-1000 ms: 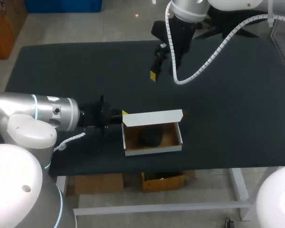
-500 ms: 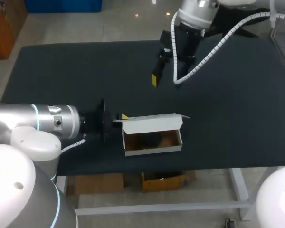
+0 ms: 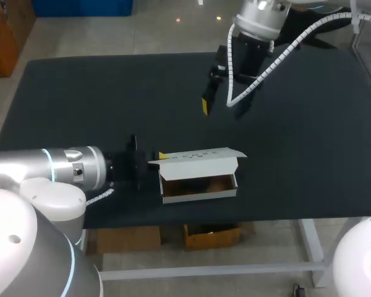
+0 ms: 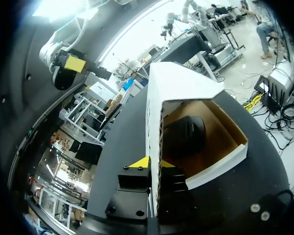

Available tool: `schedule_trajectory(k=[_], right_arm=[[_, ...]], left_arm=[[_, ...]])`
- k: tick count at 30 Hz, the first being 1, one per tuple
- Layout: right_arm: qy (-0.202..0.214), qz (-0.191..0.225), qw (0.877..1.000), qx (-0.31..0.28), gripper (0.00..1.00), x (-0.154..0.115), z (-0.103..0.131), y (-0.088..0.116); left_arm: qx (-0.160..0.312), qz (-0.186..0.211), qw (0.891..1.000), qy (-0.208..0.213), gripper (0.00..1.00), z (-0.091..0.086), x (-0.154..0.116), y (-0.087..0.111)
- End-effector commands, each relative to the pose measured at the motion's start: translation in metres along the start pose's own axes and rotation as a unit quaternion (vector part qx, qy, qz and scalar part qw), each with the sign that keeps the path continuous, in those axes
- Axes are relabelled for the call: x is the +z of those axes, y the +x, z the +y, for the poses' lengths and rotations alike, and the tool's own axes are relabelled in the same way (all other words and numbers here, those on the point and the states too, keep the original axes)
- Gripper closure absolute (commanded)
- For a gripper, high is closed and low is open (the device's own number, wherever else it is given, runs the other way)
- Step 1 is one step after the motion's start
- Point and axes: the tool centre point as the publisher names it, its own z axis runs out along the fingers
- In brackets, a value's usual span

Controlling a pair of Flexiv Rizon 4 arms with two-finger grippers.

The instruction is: Assemble the packaging by folding the flat box into shape, placing the metal phone stand inside, and closing the box properly

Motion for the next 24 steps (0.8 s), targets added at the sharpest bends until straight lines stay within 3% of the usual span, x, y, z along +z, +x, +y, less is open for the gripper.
schedule_trajectory(k=[1, 7, 11, 17, 20, 22, 24], right_arm=[[0.002, 0.000, 1.000, 0.000, 0.00, -0.001, 0.000, 0.000], [0.002, 0.000, 1.000, 0.000, 0.00, -0.001, 0.000, 0.000], [-0.003, -0.046, 0.999, 0.009, 0.00, 0.002, 0.002, 0.011], [0.032, -0.078, 0.987, 0.134, 0.00, 0.019, -0.013, -0.005], [0.027, -0.055, 0.985, 0.160, 0.00, 0.027, -0.021, -0.017], [-0.001, -0.027, 0.985, 0.168, 0.00, 0.033, -0.028, -0.024], [-0.001, -0.027, 0.985, 0.168, 0.00, 0.033, -0.028, -0.024]], left_arm=[[0.000, -0.005, 1.000, 0.000, 1.00, 0.002, 0.002, 0.007], [0.000, -0.005, 1.000, 0.000, 1.00, 0.002, 0.002, 0.007], [0.000, -0.005, 1.000, 0.000, 1.00, 0.002, 0.002, 0.007], [0.000, -0.005, 1.000, 0.000, 1.00, 0.002, 0.002, 0.007], [0.000, -0.005, 1.000, 0.000, 1.00, 0.002, 0.002, 0.007], [0.000, -0.005, 1.000, 0.000, 1.00, 0.002, 0.002, 0.007], [0.000, -0.005, 1.000, 0.000, 1.00, 0.002, 0.002, 0.007]])
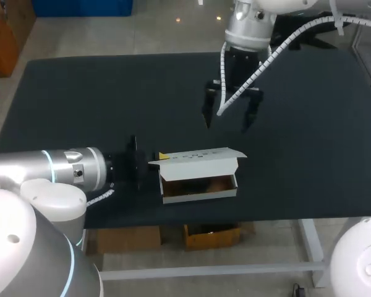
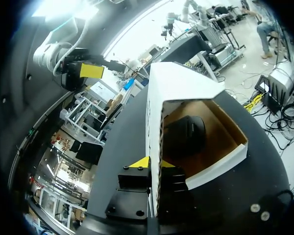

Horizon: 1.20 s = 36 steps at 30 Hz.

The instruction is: Assemble the packaging by folding the flat box into shape, placing the metal phone stand inside, and closing the box properly

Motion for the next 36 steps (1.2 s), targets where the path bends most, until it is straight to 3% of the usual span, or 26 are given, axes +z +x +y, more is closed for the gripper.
schedule_trajectory(k=[1, 14, 18, 27, 28, 31, 33, 34, 36], right_arm=[[-0.021, 0.039, 0.999, 0.005, 0.00, 0.008, -0.007, -0.014], [-0.017, 0.037, 0.999, 0.005, 0.00, 0.007, -0.006, -0.011], [-0.004, 0.033, 0.999, 0.026, 0.00, 0.008, -0.006, -0.002], [0.021, 0.038, 0.997, 0.064, 0.01, 0.023, -0.007, -0.009], [0.023, 0.039, 0.997, 0.067, 0.18, 0.025, -0.009, -0.010], [0.025, 0.039, 0.996, 0.072, 0.22, 0.028, -0.009, -0.013], [0.025, 0.037, 0.996, 0.076, 0.33, 0.029, -0.010, -0.014], [0.026, 0.037, 0.996, 0.076, 0.46, 0.030, -0.010, -0.015], [0.020, 0.035, 0.996, 0.078, 0.51, 0.031, -0.010, -0.015]], left_arm=[[0.000, -0.003, 1.000, 0.000, 1.00, 0.002, 0.002, 0.006], [0.000, -0.003, 1.000, 0.000, 1.00, 0.002, 0.002, 0.006], [0.000, -0.003, 1.000, 0.000, 1.00, 0.002, 0.002, 0.006], [0.009, -0.003, 1.000, 0.002, 1.00, 0.001, 0.002, 0.008], [0.012, -0.005, 1.000, 0.003, 1.00, 0.001, 0.002, 0.009], [0.020, -0.006, 1.000, 0.005, 1.00, 0.001, 0.002, 0.011], [0.024, -0.006, 1.000, 0.007, 1.00, 0.001, 0.002, 0.011], [0.024, -0.006, 1.000, 0.007, 1.00, 0.001, 0.002, 0.012], [0.025, -0.005, 1.000, 0.008, 1.00, 0.001, 0.002, 0.012]])
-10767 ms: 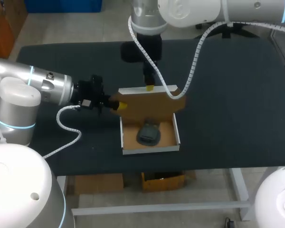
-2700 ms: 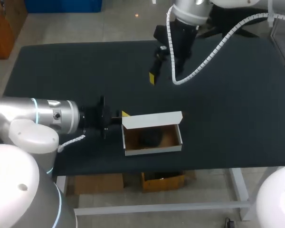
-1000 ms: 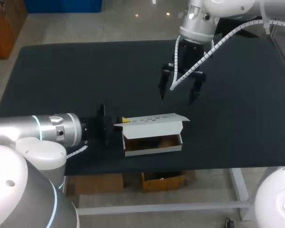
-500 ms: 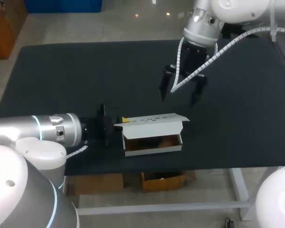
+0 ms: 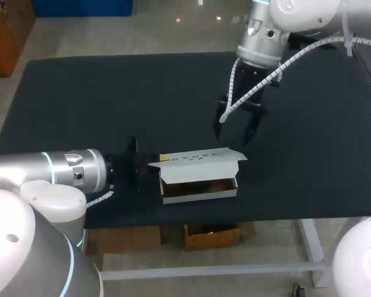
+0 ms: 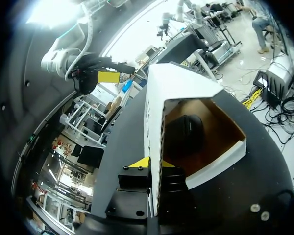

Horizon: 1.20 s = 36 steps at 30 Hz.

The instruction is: Assemble the packaging by folding the flat box into shape, placing the metal phone stand inside, and closing the box properly

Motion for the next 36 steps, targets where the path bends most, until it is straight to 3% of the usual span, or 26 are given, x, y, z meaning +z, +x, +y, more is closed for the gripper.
schedule_trajectory(k=[1, 7, 15, 36], right_arm=[[-0.010, 0.000, 1.000, -0.003, 0.51, 0.003, 0.000, -0.001], [-0.019, -0.001, 1.000, -0.011, 0.46, 0.016, 0.002, -0.006], [-0.018, 0.004, 1.000, -0.015, 0.52, 0.030, 0.007, -0.011], [-0.023, 0.007, 1.000, -0.021, 0.56, 0.045, 0.008, -0.017]], left_arm=[[0.001, -0.004, 1.000, 0.004, 1.00, 0.003, 0.002, 0.009], [0.003, -0.003, 1.000, 0.005, 1.00, 0.004, 0.001, 0.010], [0.006, -0.002, 1.000, 0.008, 1.00, 0.006, 0.001, 0.014], [-0.002, -0.002, 1.000, 0.013, 1.00, 0.005, -0.001, 0.018]])
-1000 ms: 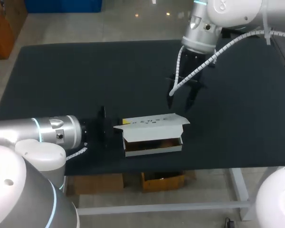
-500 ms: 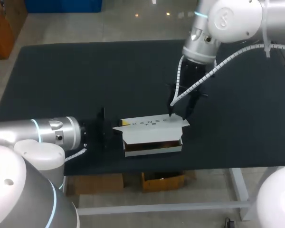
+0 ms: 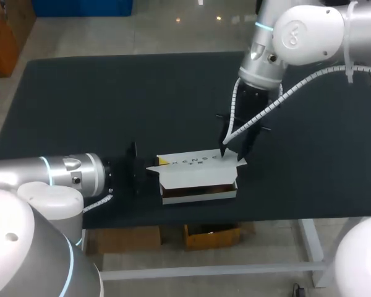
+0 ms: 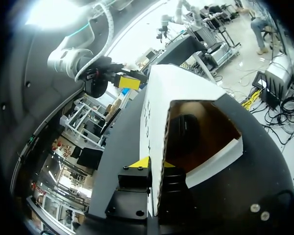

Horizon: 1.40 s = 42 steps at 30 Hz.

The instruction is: Assemble the packaging by folding the flat box into shape, placing the metal phone stand inside, and closing the box properly

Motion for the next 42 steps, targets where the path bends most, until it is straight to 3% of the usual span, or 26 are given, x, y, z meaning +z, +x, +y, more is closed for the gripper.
schedule_trajectory(k=[1, 18, 28, 37, 42], right_arm=[[0.000, 0.001, 1.000, 0.000, 0.56, 0.004, -0.001, -0.002], [0.005, 0.008, 1.000, 0.005, 0.62, 0.013, -0.001, -0.012], [0.003, 0.008, 1.000, 0.006, 0.64, 0.012, -0.001, -0.012], [0.004, 0.008, 1.000, 0.005, 0.66, 0.013, -0.002, -0.011], [0.004, 0.007, 1.000, 0.006, 0.67, 0.013, -0.003, -0.010]], left_arm=[[-0.001, -0.003, 1.000, 0.001, 1.00, 0.002, -0.001, 0.008], [0.011, -0.005, 1.000, 0.004, 0.96, 0.003, 0.004, 0.009], [0.019, -0.017, 1.000, 0.006, 0.68, 0.001, -0.005, 0.011], [0.020, -0.037, 0.999, 0.003, 0.58, -0.001, -0.023, 0.012], [0.020, -0.053, 0.998, 0.002, 0.57, -0.002, -0.036, 0.013]])
